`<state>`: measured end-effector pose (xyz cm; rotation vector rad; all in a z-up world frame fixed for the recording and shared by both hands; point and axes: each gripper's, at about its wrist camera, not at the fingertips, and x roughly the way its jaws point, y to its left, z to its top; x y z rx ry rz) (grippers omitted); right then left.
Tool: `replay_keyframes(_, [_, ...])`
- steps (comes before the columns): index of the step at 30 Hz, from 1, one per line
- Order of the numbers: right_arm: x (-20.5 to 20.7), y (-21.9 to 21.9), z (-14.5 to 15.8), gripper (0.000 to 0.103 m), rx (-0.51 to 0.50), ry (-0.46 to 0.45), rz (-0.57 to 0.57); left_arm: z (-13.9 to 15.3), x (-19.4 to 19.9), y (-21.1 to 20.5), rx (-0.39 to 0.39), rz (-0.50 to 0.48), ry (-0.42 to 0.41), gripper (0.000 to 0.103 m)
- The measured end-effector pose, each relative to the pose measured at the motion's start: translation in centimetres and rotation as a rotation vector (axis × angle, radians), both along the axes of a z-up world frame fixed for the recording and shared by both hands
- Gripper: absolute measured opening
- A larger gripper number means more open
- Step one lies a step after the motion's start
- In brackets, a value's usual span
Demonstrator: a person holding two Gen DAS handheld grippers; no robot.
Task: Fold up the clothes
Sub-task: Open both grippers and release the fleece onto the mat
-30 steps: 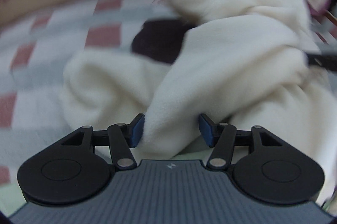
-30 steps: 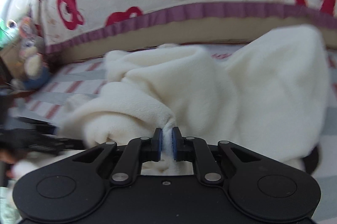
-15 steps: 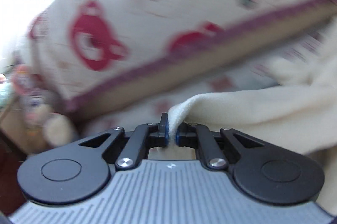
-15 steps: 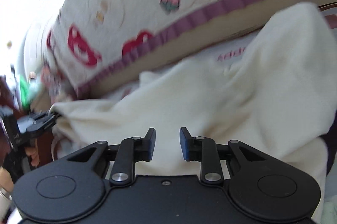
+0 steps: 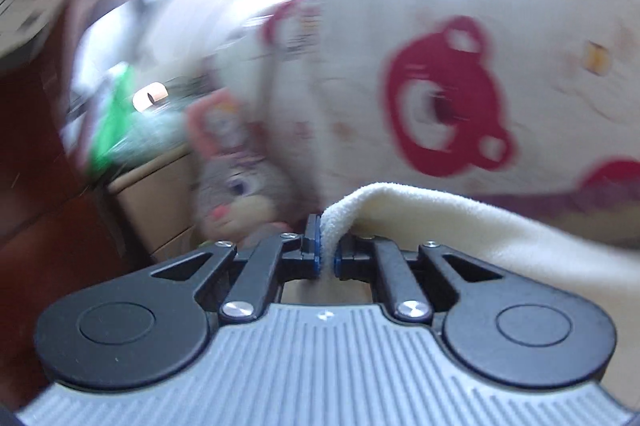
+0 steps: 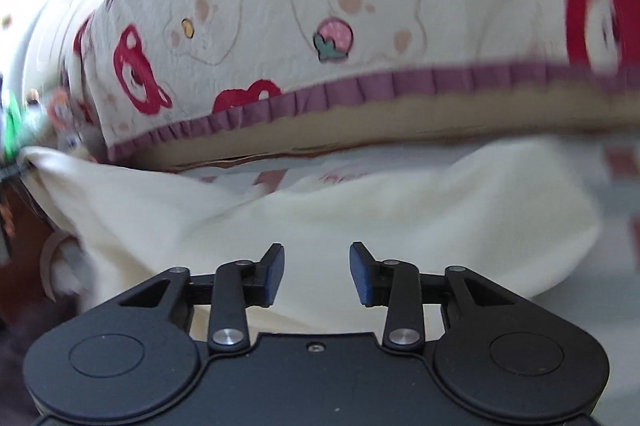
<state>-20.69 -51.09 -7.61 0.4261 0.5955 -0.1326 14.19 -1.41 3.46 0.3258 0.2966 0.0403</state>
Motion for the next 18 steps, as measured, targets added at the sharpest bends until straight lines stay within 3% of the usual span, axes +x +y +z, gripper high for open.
replay_keyframes(1, [0.2, -0.2, 0.2, 0.046, -0.048, 0.005, 0.006, -0.9, -0.6, 0.1, -0.025, -0.019, 0.042, 0.016])
replay_keyframes(2, [0.1, -0.5, 0.1, 0.047, -0.074, 0.015, -0.003, -1.9, -1.7, 0.0, -0.05, -0.061, 0.1, 0.035])
replay_keyframes(3, [-0.3, -1.0, -0.5, 0.047, -0.068, 0.027, -0.014, -2.9, -2.8, -0.1, -0.074, -0.104, 0.159, 0.038])
replay_keyframes(7, [-1.8, -2.7, -3.0, 0.047, -0.03, 0.09, -0.079, -6.9, -7.3, -0.6, -0.174, -0.274, 0.391, 0.043])
replay_keyframes(12, [-3.6, -4.4, -6.0, 0.047, 0.142, 0.162, -0.204, -12.0, -12.9, -1.2, -0.298, -0.488, 0.681, 0.047])
replay_keyframes(14, [-3.7, -4.4, -6.7, 0.047, 0.197, 0.181, -0.211, -12.6, -15.9, -1.7, -0.354, -0.552, 0.731, 0.048])
replay_keyframes(16, [-3.5, -3.5, -6.6, 0.047, 0.189, 0.177, -0.166, -12.6, -18.8, -2.1, -0.396, -0.6, 0.744, 0.048])
replay_keyframes(18, [-3.0, -1.7, -6.1, 0.047, 0.113, 0.166, -0.105, -12.1, -21.3, -2.2, -0.439, -0.614, 0.769, 0.05])
